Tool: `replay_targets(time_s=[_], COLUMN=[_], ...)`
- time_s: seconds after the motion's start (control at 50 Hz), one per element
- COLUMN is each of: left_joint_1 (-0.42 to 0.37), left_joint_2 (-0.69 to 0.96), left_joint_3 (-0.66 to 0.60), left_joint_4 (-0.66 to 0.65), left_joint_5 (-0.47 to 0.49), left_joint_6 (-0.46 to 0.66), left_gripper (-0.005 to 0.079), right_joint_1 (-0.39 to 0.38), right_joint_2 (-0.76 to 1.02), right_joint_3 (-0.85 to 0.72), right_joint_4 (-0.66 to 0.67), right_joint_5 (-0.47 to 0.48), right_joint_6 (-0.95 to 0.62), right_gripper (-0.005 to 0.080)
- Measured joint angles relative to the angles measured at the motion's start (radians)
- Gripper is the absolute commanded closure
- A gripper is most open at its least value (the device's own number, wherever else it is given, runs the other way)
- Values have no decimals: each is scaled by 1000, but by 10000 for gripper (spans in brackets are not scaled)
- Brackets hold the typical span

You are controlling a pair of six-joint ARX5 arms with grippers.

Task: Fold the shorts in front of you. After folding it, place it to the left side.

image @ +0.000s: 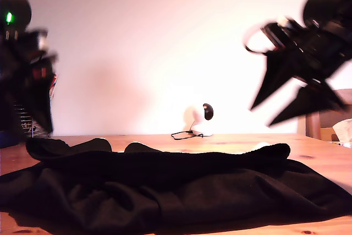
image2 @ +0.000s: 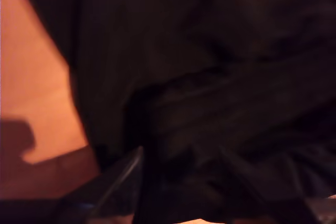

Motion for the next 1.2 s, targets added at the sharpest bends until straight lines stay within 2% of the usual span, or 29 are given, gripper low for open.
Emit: replay_targets(time_s=[0.14, 0.16, 0.28, 0.32, 0.36, 0.38, 0.44, 0.5, 0.52, 0.64, 0.66, 0.74, 1.04, 1.2], left_joint_1=[-21, -23, -31, -31, -31, -31, -31, -31, -31, -31, -31, -31, -31, -31], left_joint_2=[0, 0, 0, 0, 0, 0, 0, 0, 0, 0, 0, 0, 0, 0], left_joint_3=[0, 0, 0, 0, 0, 0, 0, 0, 0, 0, 0, 0, 0, 0], left_joint_4=[-3, 0, 22, 23, 22, 23, 22, 22, 23, 26, 26, 27, 27, 28], left_joint_5=[3, 3, 5, 6, 6, 10, 11, 12, 14, 24, 26, 42, 75, 89], left_joint_6=[12, 13, 13, 13, 13, 13, 13, 13, 13, 12, 12, 11, 4, -4], left_gripper=[350, 350, 350, 350, 350, 350, 350, 350, 350, 350, 350, 350, 351, 351], right_joint_1=[108, 121, 215, 245, 272, 281, 319, 351, 358, 397, 403, 422, 435, 435], right_joint_2=[0, 0, 0, 0, 0, 0, 0, 0, 0, 0, 0, 5, 152, 164], right_joint_3=[1, 1, 1, 1, 1, 1, 1, 1, 1, 1, 1, 1, 4, 4], right_joint_4=[37, 47, 103, 115, 120, 121, 123, 129, 133, 171, 180, 222, 235, 300], right_joint_5=[39, 81, 182, 249, 255, 328, 403, 437, 453, 484, 489, 490, 496, 500], right_joint_6=[-169, -212, -310, -363, -368, -425, -493, -518, -572, -666, -729, -763, -777, -777], right_gripper=[416, 416, 386, 371, 352, 342, 323, 307, 301, 276, 276, 276, 276, 276])
